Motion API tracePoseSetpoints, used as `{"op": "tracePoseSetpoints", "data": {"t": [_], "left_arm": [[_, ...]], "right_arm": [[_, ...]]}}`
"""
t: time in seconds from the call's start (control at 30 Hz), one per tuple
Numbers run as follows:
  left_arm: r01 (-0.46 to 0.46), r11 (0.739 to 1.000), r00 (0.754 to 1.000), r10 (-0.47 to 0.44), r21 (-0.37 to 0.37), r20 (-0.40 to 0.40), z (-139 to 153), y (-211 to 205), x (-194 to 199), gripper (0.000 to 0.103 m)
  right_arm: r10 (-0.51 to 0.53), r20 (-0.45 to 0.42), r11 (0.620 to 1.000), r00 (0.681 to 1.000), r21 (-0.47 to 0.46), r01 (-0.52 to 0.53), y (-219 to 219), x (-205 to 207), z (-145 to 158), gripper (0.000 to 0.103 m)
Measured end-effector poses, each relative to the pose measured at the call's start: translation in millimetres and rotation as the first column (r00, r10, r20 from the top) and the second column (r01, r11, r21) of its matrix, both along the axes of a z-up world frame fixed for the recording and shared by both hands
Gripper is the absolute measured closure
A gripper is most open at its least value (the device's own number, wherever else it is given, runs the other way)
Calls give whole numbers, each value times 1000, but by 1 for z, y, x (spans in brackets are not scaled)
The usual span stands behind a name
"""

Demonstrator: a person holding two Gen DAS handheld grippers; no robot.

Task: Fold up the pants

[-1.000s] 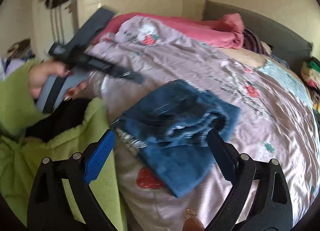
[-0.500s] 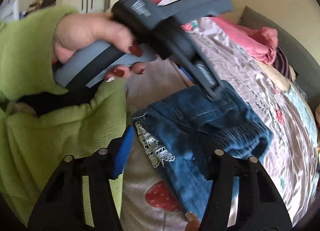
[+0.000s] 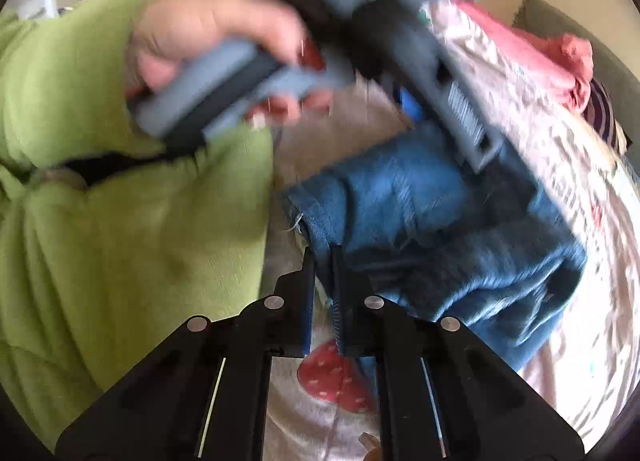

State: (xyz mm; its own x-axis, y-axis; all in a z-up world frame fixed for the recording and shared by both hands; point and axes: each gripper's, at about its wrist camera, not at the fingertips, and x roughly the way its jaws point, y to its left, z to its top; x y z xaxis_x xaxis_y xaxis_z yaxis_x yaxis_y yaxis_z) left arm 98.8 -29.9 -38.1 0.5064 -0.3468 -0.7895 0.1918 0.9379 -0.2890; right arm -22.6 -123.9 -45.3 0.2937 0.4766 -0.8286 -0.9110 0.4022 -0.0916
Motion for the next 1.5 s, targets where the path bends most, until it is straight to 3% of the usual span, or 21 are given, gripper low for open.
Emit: {"op": "tracePoseSetpoints", "data": {"t": [0.27,0.37,0.77,0.87,1.5], "left_arm": [[7,1000,999,-7,15,47,12,-3,-12,38],[9,1000,998,-11,29,69,19,-4,-18,33],[-9,998,991,1,62,135,42,-2,-37,23],[-19,997,989,8,72,145,44,-1,-42,17],[-71,995,977,55,71,206,67,14,-66,7]], "right_arm": [[-76,-50,993,996,91,80,-16,0,21,95],[-92,-46,989,995,112,97,-21,-5,31,93],[-132,-47,975,990,176,138,-31,-26,50,73],[-142,-48,968,989,203,148,-33,-20,58,70],[-285,25,913,958,313,263,-54,-6,97,35]]}}
